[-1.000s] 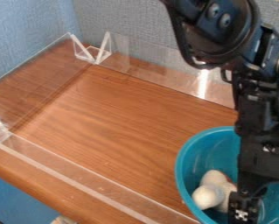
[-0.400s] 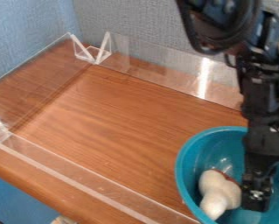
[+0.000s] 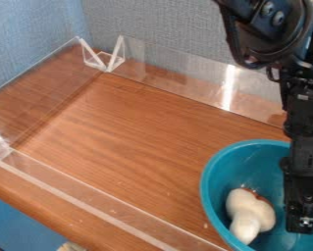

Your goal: Put the mushroom in the blue bowl

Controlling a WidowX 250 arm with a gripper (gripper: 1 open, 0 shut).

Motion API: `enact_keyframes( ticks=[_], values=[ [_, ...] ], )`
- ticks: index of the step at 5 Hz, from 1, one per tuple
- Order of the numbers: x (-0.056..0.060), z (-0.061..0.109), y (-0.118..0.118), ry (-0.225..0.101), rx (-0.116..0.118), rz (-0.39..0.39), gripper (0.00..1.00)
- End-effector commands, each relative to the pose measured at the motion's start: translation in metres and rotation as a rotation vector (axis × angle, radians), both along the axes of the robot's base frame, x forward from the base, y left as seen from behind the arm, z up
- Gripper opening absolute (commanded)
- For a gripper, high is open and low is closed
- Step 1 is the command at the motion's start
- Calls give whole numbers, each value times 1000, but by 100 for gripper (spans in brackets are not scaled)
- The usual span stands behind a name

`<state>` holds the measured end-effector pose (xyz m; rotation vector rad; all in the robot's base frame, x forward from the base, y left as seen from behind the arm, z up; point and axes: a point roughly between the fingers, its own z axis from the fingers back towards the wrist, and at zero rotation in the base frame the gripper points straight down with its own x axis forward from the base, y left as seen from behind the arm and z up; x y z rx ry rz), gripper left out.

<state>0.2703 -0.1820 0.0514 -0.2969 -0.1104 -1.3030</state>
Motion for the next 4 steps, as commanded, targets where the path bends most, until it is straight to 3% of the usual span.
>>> enact_keyframes(
  ticks=[1,2,3,4],
  values=[
    [4,16,-2,-49,-21,66,0],
    [11,22,2,-51,-24,73,100],
    [19,28,6,-53,-27,82,100],
    [22,23,4,-49,-25,66,100]
  ],
)
